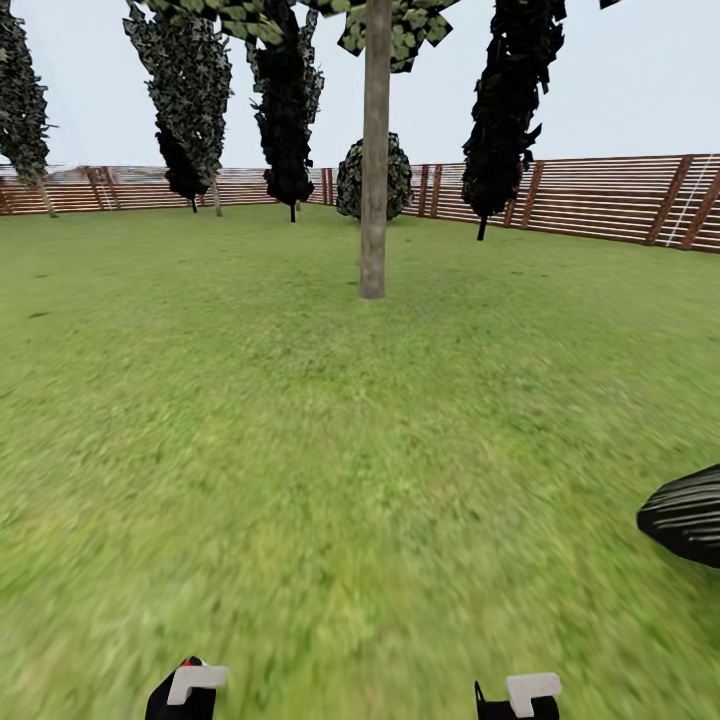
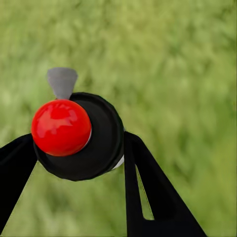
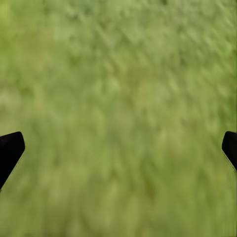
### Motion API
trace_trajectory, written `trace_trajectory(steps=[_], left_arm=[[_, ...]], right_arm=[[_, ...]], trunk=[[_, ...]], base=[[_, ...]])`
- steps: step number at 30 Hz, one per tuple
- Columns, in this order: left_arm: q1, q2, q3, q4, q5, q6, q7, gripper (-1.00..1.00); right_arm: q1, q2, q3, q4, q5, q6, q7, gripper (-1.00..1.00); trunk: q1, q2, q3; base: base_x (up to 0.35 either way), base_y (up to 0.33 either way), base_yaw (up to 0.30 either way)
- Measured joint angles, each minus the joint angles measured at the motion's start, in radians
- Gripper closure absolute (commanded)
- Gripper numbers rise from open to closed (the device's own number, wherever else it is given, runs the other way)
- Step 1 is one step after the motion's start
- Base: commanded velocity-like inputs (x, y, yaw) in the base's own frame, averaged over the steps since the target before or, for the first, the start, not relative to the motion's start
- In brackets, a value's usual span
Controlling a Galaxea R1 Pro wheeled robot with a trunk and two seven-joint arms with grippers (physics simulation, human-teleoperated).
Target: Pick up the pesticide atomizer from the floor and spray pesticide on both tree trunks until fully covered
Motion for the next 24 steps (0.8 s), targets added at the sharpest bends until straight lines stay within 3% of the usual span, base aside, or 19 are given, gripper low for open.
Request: trace_trajectory(steps=[24], left_arm=[[0.0,0.0,0.0,-0.001,0.0,0.0,0.0,1.0]], right_arm=[[0.0,0.0,0.0,0.001,-0.001,0.0,-0.002,-1.0]], trunk=[[0.0,0.0,0.0]], base=[[0.339,0.0,0.0]])
